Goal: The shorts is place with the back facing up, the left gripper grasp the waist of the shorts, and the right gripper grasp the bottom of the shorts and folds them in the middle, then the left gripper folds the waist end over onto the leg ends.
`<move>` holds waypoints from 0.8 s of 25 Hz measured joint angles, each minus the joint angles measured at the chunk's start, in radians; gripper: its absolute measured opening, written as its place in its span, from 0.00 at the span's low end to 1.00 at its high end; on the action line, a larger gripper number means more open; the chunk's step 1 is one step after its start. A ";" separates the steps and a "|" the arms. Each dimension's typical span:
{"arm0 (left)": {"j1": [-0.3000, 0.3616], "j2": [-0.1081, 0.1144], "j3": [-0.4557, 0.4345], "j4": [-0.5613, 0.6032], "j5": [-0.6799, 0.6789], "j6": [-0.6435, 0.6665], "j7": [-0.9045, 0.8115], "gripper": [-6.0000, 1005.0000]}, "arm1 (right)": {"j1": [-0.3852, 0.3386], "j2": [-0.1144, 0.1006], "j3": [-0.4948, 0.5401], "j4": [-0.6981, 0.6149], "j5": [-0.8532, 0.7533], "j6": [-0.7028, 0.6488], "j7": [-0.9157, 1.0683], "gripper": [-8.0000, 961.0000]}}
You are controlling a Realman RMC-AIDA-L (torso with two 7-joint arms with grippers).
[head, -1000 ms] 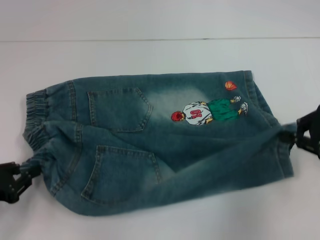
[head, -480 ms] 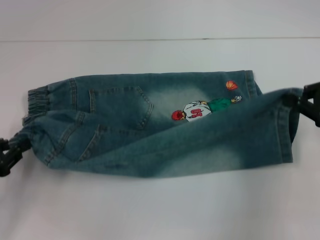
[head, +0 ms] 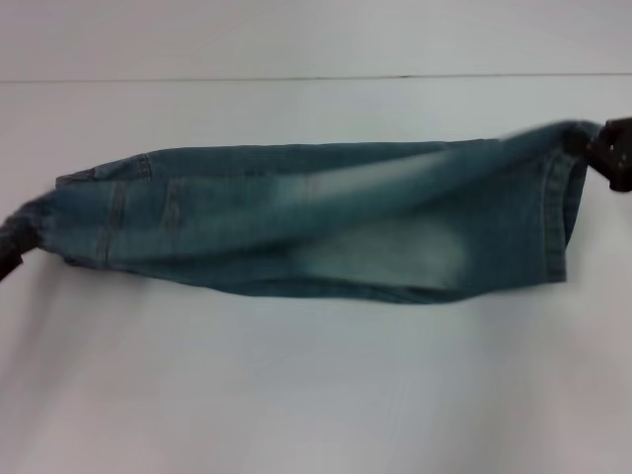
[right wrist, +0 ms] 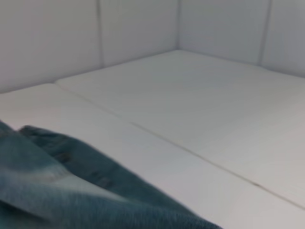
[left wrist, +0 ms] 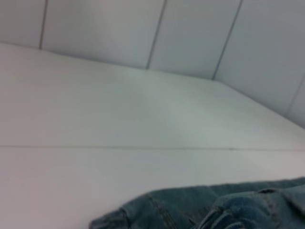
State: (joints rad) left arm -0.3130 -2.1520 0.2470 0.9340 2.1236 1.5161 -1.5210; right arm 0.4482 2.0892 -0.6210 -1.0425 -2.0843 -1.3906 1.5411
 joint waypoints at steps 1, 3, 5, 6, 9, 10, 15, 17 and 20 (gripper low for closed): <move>-0.001 0.000 0.000 0.004 -0.009 -0.004 -0.010 0.17 | 0.005 0.000 0.000 0.009 0.001 0.025 0.001 0.02; -0.009 0.001 0.000 0.006 -0.023 -0.010 -0.018 0.17 | 0.018 0.000 0.000 0.033 0.004 0.069 -0.001 0.02; -0.016 0.001 0.002 0.006 -0.028 -0.019 -0.019 0.17 | 0.034 -0.001 -0.001 0.059 0.006 0.102 -0.009 0.02; -0.021 0.000 0.004 0.005 -0.029 -0.029 -0.019 0.17 | 0.039 -0.001 -0.003 0.067 0.007 0.112 -0.011 0.02; -0.038 -0.004 0.012 0.001 -0.028 -0.065 -0.019 0.17 | 0.055 0.000 -0.015 0.088 0.007 0.157 -0.018 0.02; -0.046 -0.006 0.015 -0.002 -0.026 -0.080 -0.019 0.17 | 0.059 0.000 -0.021 0.097 0.007 0.174 -0.018 0.02; -0.076 -0.008 0.038 -0.022 -0.015 -0.130 -0.019 0.17 | 0.077 0.001 -0.063 0.126 0.006 0.244 -0.020 0.02; -0.086 -0.008 0.060 -0.031 -0.013 -0.170 -0.029 0.17 | 0.083 0.002 -0.094 0.141 0.007 0.292 -0.017 0.02; -0.086 -0.008 0.111 -0.033 -0.011 -0.236 -0.065 0.17 | 0.090 0.001 -0.109 0.159 0.006 0.316 -0.016 0.02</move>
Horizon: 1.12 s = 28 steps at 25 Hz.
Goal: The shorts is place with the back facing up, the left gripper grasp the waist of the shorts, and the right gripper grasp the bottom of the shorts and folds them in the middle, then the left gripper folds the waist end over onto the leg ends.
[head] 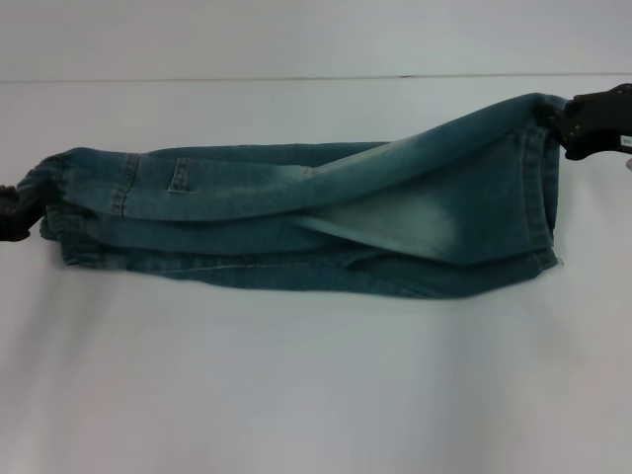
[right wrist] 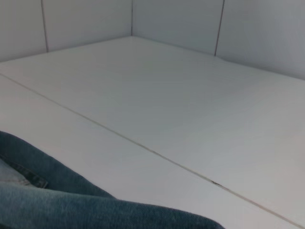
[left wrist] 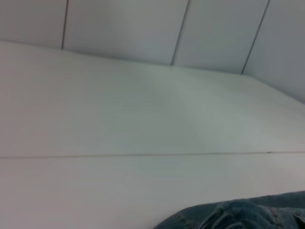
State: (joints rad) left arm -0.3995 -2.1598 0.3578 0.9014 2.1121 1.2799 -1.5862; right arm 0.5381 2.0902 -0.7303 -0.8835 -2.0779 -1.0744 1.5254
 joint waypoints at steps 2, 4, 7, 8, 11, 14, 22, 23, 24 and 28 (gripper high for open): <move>0.002 0.001 0.034 0.000 0.001 -0.036 -0.020 0.17 | 0.014 -0.002 -0.011 0.025 -0.006 0.028 -0.001 0.02; 0.004 0.001 0.055 0.001 0.003 -0.062 -0.040 0.17 | 0.016 -0.002 -0.016 0.030 -0.008 0.038 0.000 0.02; 0.006 0.003 0.065 0.005 0.019 -0.099 -0.075 0.17 | 0.021 -0.003 -0.033 0.045 -0.010 0.081 0.009 0.02; 0.006 0.003 0.065 0.005 0.024 -0.106 -0.083 0.17 | 0.022 -0.003 -0.037 0.051 -0.011 0.092 0.011 0.02; 0.009 0.006 0.066 0.006 0.036 -0.135 -0.106 0.17 | 0.024 -0.005 -0.043 0.063 -0.017 0.118 0.015 0.02; 0.010 0.008 0.072 0.004 0.038 -0.148 -0.110 0.17 | 0.025 -0.005 -0.045 0.068 -0.026 0.129 0.013 0.02; -0.011 0.007 0.125 0.003 0.039 -0.160 -0.111 0.17 | 0.041 -0.004 -0.078 0.076 -0.027 0.144 0.006 0.02; -0.016 0.007 0.130 0.003 0.039 -0.162 -0.111 0.17 | 0.045 -0.004 -0.083 0.079 -0.027 0.148 0.006 0.02; -0.019 0.008 0.133 0.003 0.039 -0.165 -0.111 0.17 | 0.049 -0.004 -0.089 0.083 -0.027 0.150 0.006 0.02; -0.035 0.009 0.141 0.001 0.039 -0.182 -0.118 0.16 | 0.068 -0.005 -0.105 0.094 -0.046 0.170 0.013 0.02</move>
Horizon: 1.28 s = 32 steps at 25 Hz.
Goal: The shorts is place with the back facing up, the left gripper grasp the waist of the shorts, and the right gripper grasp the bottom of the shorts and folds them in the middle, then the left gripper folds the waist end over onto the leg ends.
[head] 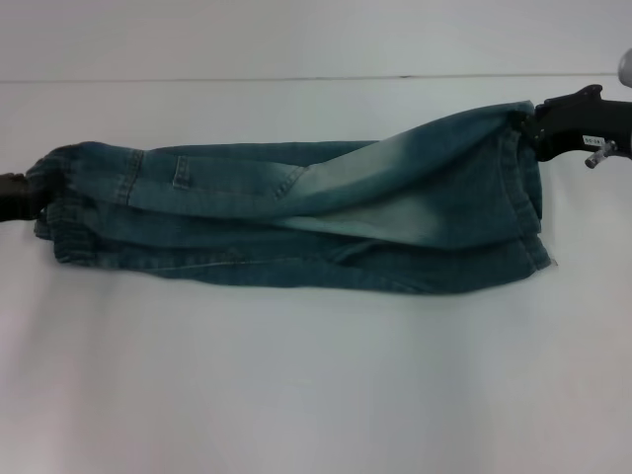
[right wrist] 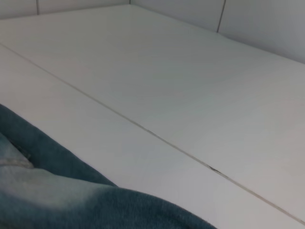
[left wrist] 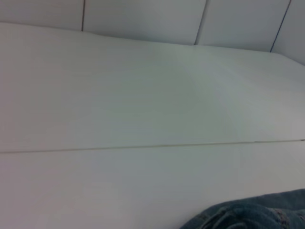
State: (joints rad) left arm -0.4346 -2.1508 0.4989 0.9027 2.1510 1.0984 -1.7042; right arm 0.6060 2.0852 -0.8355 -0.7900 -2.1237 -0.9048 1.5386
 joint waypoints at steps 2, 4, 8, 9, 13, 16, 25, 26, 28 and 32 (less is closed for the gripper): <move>-0.004 0.002 0.010 -0.001 0.001 -0.016 -0.005 0.16 | 0.012 0.001 -0.004 0.010 -0.018 0.023 0.005 0.02; -0.007 0.005 0.032 -0.001 0.001 -0.034 -0.009 0.16 | 0.027 0.001 -0.005 0.027 -0.037 0.049 0.008 0.02; -0.009 0.009 0.054 -0.001 0.007 -0.077 -0.031 0.17 | 0.045 0.001 -0.005 0.057 -0.055 0.100 0.016 0.08; -0.008 0.009 0.057 -0.001 0.012 -0.080 -0.035 0.18 | 0.045 0.001 -0.006 0.058 -0.056 0.106 0.020 0.10; -0.008 0.009 0.065 0.012 0.055 -0.074 -0.058 0.19 | 0.037 0.000 -0.006 0.043 -0.066 0.087 0.044 0.16; -0.009 0.011 0.066 0.032 0.077 -0.033 -0.071 0.26 | 0.027 0.000 -0.004 0.022 -0.069 0.064 0.048 0.24; 0.096 -0.014 0.055 0.158 -0.045 0.103 0.039 0.63 | -0.070 0.000 0.006 -0.090 0.054 -0.115 -0.017 0.65; 0.114 -0.016 0.054 0.153 -0.081 0.113 0.078 0.71 | -0.086 0.000 0.007 -0.097 0.084 -0.142 -0.039 0.69; 0.152 -0.018 0.048 0.123 -0.151 0.131 0.156 0.86 | -0.119 0.000 0.007 -0.105 0.142 -0.190 -0.085 0.78; 0.191 -0.018 -0.022 0.012 -0.249 0.187 0.335 0.92 | -0.178 0.003 0.007 -0.102 0.256 -0.263 -0.177 0.92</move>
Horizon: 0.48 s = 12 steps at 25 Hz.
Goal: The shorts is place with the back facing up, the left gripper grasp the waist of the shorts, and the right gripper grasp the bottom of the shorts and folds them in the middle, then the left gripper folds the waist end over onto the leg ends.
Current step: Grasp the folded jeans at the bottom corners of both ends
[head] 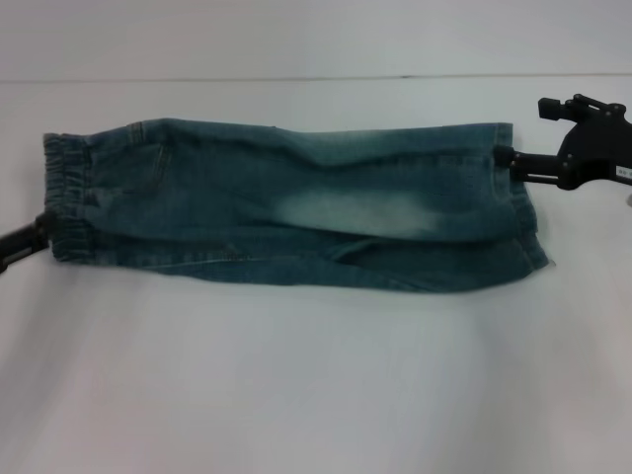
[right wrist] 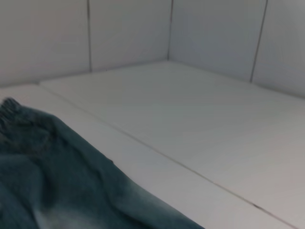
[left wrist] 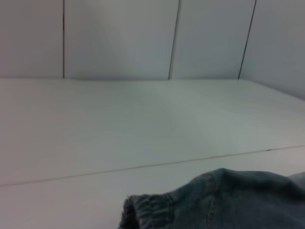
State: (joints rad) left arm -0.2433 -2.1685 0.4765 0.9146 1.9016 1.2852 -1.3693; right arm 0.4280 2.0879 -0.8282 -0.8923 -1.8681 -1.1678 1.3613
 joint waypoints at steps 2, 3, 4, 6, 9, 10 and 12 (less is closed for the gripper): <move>0.004 0.003 -0.046 -0.060 -0.009 0.028 0.087 0.93 | -0.024 0.002 0.000 0.009 0.046 -0.016 -0.042 0.94; 0.005 0.003 -0.057 -0.075 -0.009 0.033 0.109 0.93 | -0.033 0.003 0.000 0.015 0.063 -0.024 -0.057 0.95; 0.007 0.004 -0.070 -0.102 -0.010 0.035 0.148 0.93 | -0.042 0.003 0.000 0.022 0.081 -0.033 -0.072 0.97; 0.008 0.005 -0.079 -0.140 -0.009 0.035 0.196 0.93 | -0.052 0.002 0.000 0.036 0.103 -0.055 -0.098 0.98; 0.000 0.004 -0.080 -0.191 -0.008 0.011 0.256 0.93 | -0.056 0.002 0.007 0.067 0.115 -0.088 -0.150 0.98; -0.002 0.004 -0.080 -0.197 -0.010 0.004 0.264 0.93 | -0.057 0.002 0.010 0.083 0.119 -0.097 -0.172 0.98; -0.012 0.004 -0.080 -0.215 -0.016 -0.028 0.286 0.93 | -0.056 0.001 0.017 0.111 0.124 -0.115 -0.206 0.98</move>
State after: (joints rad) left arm -0.2550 -2.1642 0.3966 0.6995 1.8853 1.2568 -1.0829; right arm 0.3719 2.0893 -0.8112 -0.7814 -1.7440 -1.2825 1.1548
